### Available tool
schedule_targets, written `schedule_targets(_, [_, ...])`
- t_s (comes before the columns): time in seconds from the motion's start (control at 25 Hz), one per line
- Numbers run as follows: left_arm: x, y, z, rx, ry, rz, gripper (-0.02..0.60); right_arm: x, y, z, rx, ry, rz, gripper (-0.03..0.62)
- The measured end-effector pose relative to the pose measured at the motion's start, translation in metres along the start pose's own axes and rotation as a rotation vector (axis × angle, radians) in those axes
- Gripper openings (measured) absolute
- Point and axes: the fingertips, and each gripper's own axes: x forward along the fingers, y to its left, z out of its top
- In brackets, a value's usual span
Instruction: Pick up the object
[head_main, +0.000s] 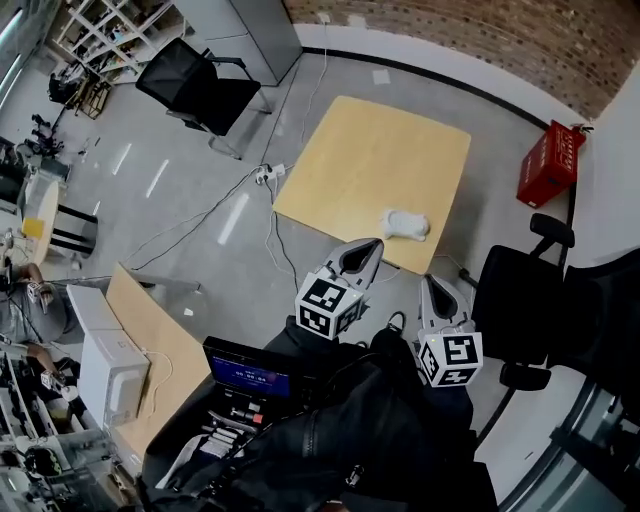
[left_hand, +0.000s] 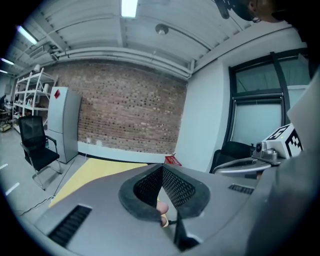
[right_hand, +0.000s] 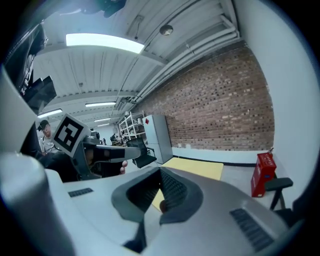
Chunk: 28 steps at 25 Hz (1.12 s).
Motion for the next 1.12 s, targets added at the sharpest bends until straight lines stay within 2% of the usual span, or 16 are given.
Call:
schedule_targets(0.12, [0.026, -0.005, 0.001, 0.007, 0.015, -0.005, -0.002, 0.007, -0.029, -0.001, 0.035, 0.000, -0.010, 0.005])
schedule_targets(0.4, [0.058, -0.009, -0.010, 0.001, 0.075, 0.002, -0.002, 0.022, -0.067, -0.010, 0.057, 0.038, -0.003, 0.005])
schedule_targets(0.56, [0.064, 0.010, -0.024, -0.002, 0.109, 0.043, -0.002, 0.039, -0.075, -0.018, 0.055, 0.072, 0.017, 0.005])
schedule_targets(0.72, [0.065, 0.033, -0.044, -0.043, 0.157, 0.102, -0.002, 0.058, -0.081, -0.040, 0.070, 0.127, 0.036, 0.005])
schedule_targets(0.92, [0.068, 0.055, -0.068, -0.083, 0.213, 0.131, -0.002, 0.084, -0.085, -0.068, 0.037, 0.193, 0.035, 0.005])
schedule_targets(1.12, [0.077, 0.076, -0.104, -0.131, 0.278, 0.141, -0.002, 0.114, -0.080, -0.097, -0.063, 0.289, 0.060, 0.005])
